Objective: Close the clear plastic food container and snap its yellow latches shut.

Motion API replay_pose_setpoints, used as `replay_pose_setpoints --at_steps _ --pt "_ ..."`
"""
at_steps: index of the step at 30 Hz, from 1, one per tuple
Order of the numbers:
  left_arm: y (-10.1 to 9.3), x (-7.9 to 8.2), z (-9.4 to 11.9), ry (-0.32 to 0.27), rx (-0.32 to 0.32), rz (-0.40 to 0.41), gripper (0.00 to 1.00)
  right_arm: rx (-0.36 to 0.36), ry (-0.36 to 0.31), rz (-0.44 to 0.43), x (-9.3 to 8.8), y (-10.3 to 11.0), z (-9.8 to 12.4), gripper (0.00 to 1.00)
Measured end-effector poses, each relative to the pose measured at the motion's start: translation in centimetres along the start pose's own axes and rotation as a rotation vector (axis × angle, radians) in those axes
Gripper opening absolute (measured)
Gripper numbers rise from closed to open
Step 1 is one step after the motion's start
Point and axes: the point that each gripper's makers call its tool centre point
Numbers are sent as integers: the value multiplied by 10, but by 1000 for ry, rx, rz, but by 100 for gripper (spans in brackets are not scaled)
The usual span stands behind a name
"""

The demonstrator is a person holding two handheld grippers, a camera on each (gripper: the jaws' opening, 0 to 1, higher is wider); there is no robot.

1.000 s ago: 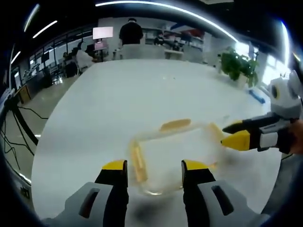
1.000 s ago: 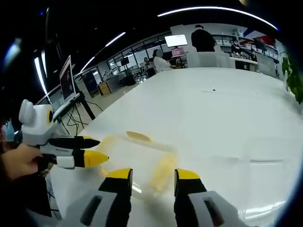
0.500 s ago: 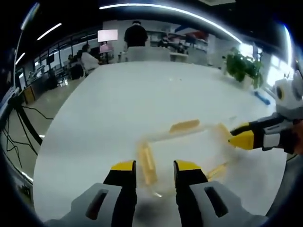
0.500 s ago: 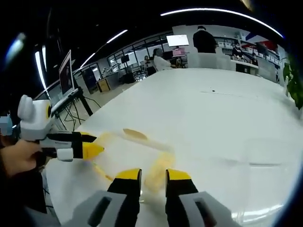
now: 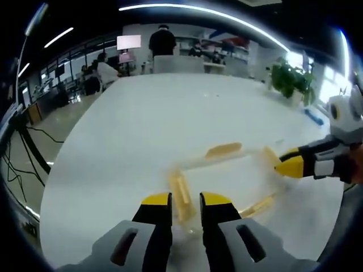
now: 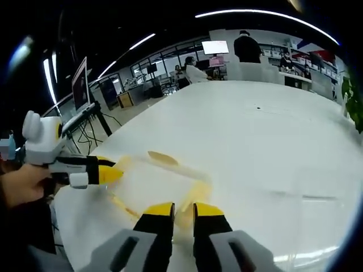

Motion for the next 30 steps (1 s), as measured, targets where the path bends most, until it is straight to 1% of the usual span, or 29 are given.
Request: replay_pose_setpoints --at_steps 2,15,24,30 --pt "0 0 0 0 -4 1 6 -6 -7 8 1 -1 1 7" --pt "2 0 1 2 2 -8 4 -17 -8 7 3 -4 2 4" --pt "0 -2 4 8 10 -29 4 -18 -3 18 2 -4 3 4" --pt "-1 -2 6 8 11 -25 4 -16 2 10 1 -4 4 3"
Point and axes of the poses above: the point that each gripper's makers call its tool centre point, and the gripper's own axes: z roughly backward along the fingers, y roughly to its left, x roughly out of its top, and after that the axes turned 8 degrees about -z, right-handed
